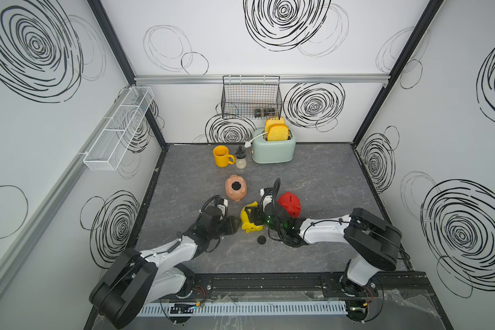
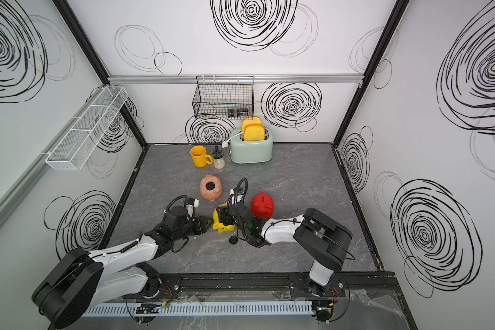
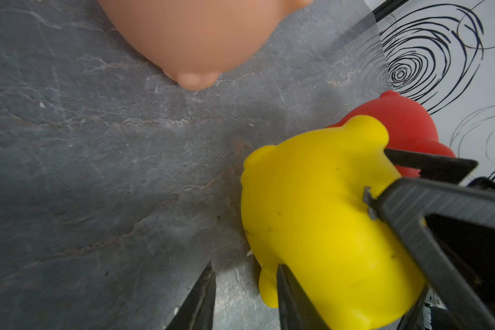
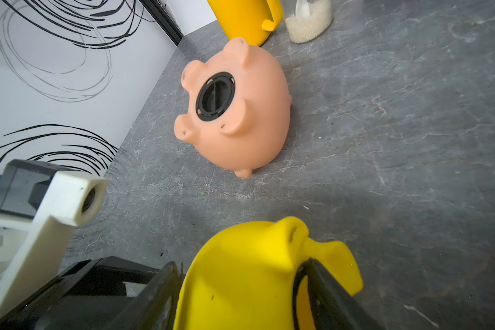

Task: Close piggy banks
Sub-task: Turn over the piggy bank at the center of the board.

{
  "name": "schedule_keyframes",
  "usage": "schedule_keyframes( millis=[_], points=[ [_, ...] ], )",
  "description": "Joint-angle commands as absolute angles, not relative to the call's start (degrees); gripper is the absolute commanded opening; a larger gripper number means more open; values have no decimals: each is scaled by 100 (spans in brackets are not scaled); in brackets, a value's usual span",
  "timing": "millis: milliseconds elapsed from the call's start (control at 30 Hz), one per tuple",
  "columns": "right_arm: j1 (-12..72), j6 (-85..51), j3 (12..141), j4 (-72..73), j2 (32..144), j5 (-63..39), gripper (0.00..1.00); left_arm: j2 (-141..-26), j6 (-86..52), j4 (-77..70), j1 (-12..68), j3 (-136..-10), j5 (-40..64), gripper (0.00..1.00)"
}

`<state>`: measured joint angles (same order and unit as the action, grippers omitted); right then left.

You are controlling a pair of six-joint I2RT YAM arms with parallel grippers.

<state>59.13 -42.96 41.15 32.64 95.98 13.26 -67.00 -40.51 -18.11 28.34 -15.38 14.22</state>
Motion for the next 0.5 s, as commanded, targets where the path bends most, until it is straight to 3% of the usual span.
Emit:
schedule_keyframes(
  millis=[0, 467],
  points=[
    [6089, -4195, 4331, 3252, 9622, 1167, 72, -6754, -4095, -2135, 2892, -1563, 1459, 40],
    [6170, -4201, 4748, 2529, 9641, 1223, 71, -6953, -4078, -2212, 2979, -1612, 1425, 40]
  ],
)
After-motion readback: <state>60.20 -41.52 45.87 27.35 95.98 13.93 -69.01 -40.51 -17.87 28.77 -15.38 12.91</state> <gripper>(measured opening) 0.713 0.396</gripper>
